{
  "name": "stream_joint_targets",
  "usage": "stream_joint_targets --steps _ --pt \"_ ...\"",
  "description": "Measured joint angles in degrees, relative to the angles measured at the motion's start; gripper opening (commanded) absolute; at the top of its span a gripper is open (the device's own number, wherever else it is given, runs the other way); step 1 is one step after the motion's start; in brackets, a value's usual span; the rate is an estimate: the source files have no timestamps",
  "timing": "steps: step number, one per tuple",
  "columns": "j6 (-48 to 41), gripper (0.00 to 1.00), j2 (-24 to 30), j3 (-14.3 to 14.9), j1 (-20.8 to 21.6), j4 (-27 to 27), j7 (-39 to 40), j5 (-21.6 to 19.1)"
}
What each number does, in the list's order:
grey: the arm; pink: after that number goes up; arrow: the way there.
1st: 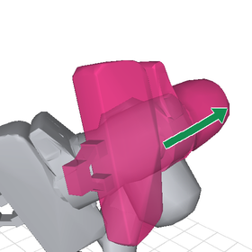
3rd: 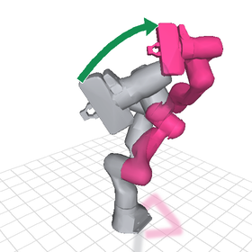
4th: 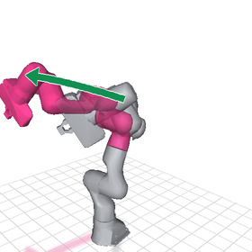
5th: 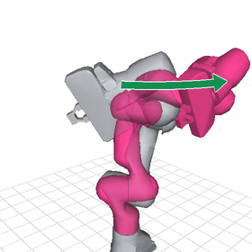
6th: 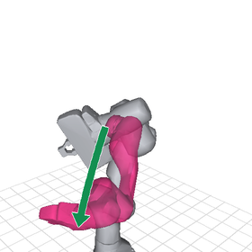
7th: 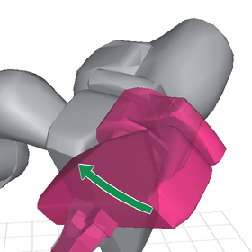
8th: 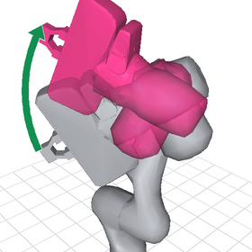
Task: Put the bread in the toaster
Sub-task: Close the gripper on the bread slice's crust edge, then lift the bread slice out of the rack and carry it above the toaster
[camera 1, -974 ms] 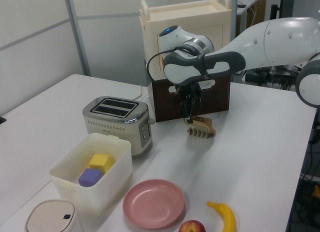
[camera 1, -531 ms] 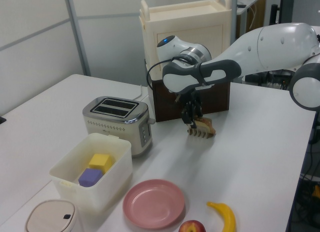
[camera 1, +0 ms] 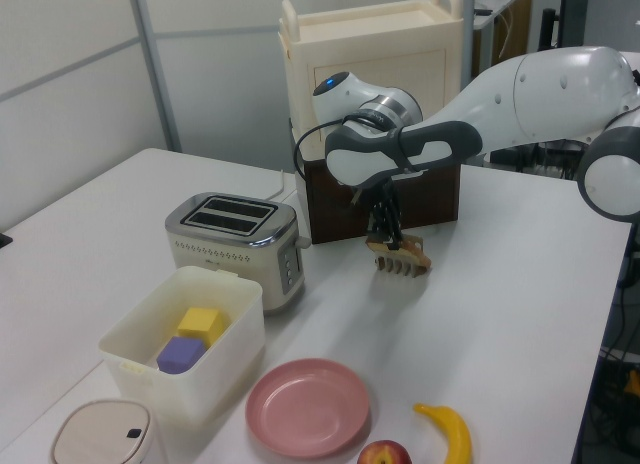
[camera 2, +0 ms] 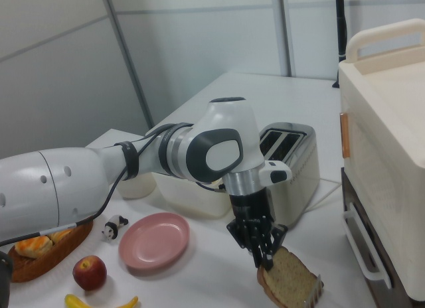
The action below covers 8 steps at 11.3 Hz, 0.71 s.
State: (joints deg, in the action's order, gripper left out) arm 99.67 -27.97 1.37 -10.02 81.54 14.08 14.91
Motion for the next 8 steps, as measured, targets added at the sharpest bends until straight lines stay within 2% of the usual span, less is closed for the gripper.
stream_joint_targets --steps 8 --pt "0.0 0.16 2.9 0.6 -0.2 -2.9 0.0 0.6"
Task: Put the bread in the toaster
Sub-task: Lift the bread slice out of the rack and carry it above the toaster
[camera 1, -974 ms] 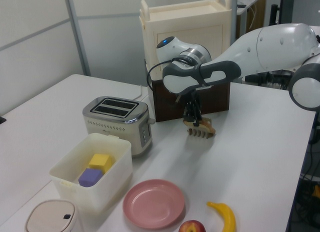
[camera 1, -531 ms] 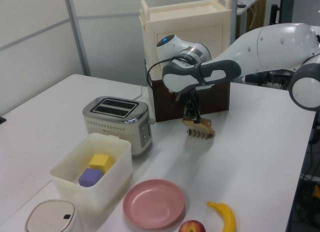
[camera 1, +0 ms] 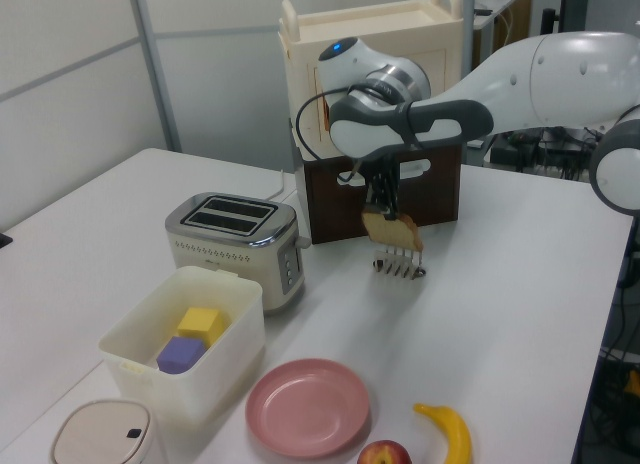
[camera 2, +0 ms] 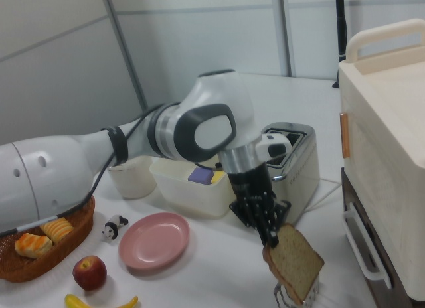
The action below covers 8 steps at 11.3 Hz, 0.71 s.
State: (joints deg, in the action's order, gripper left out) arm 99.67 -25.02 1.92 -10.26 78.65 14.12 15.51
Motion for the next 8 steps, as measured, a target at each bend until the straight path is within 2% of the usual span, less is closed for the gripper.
stream_joint_targets --steps 6,8 --pt "0.0 0.16 3.1 -0.1 0.0 -3.2 -1.1 -0.2" --pt "4.3 0.16 3.2 -0.5 0.2 -3.5 -5.0 -3.9"
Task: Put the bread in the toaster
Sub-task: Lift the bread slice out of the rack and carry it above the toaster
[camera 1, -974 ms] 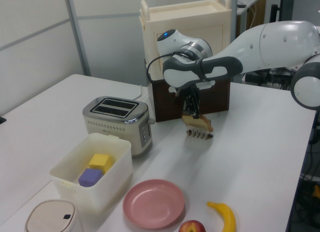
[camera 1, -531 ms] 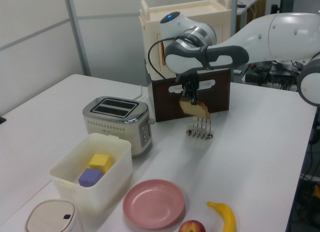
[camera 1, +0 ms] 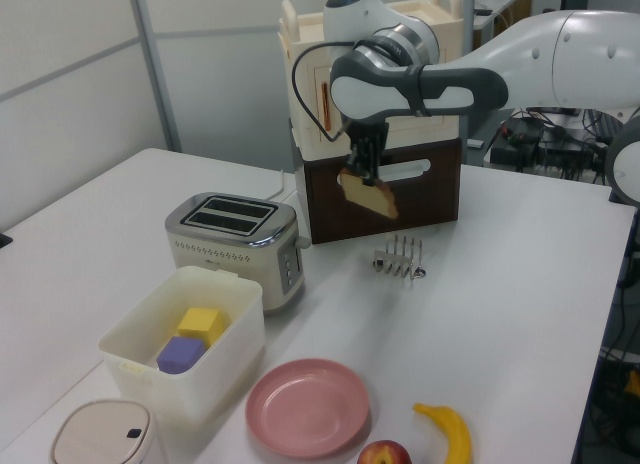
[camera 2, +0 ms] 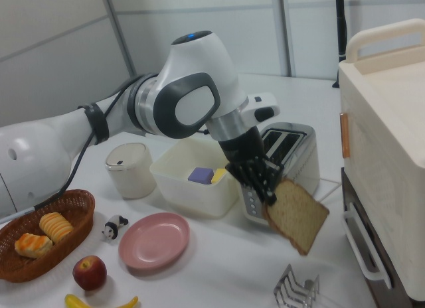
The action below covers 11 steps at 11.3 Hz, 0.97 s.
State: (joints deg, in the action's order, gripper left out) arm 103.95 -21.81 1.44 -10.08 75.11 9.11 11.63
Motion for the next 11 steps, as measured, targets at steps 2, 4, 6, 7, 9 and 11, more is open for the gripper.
stream_joint_targets --steps 2,4,6,7,9,11 --pt "5.1 0.18 0.0 0.0 0.2 -0.1 -4.5 -4.5" --pt "9.5 0.18 0.0 -0.5 0.8 -0.1 -7.0 -7.9" --pt "13.2 0.18 -0.1 -1.1 1.5 -0.1 -7.6 -12.4" --pt "15.2 0.18 -0.2 -1.6 1.6 0.0 -7.6 -14.8" --pt "19.3 0.18 -0.4 -2.0 1.6 0.0 -7.7 -18.4" --pt "22.7 0.16 -0.4 -2.2 1.6 0.0 -7.8 -21.9"
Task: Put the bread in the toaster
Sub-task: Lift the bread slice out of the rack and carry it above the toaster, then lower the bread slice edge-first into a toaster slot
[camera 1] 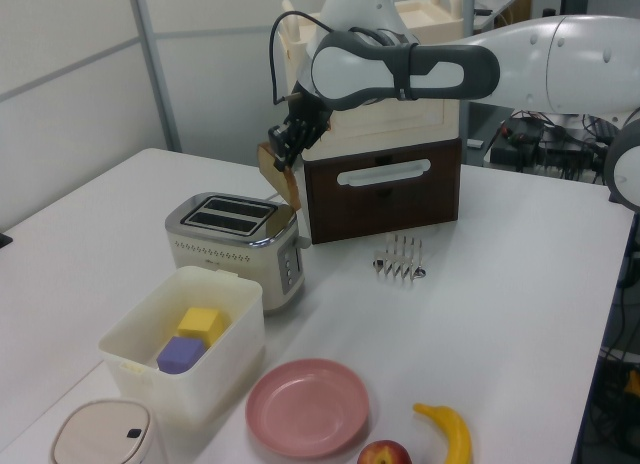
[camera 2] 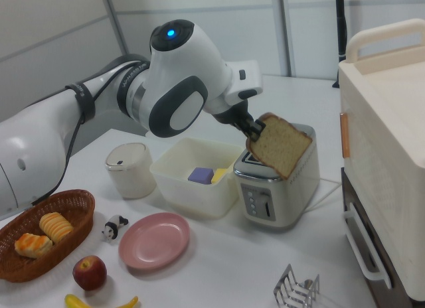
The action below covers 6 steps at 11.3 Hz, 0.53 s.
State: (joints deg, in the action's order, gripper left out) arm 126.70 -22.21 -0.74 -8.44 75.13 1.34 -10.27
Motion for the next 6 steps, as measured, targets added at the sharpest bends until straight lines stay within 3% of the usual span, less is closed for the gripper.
stream_joint_targets --steps 3,6 --pt "6.0 0.16 -0.3 -0.4 1.6 0.0 -0.1 -3.5" --pt "7.5 0.17 -1.1 -0.6 3.1 0.1 -0.4 -3.8"
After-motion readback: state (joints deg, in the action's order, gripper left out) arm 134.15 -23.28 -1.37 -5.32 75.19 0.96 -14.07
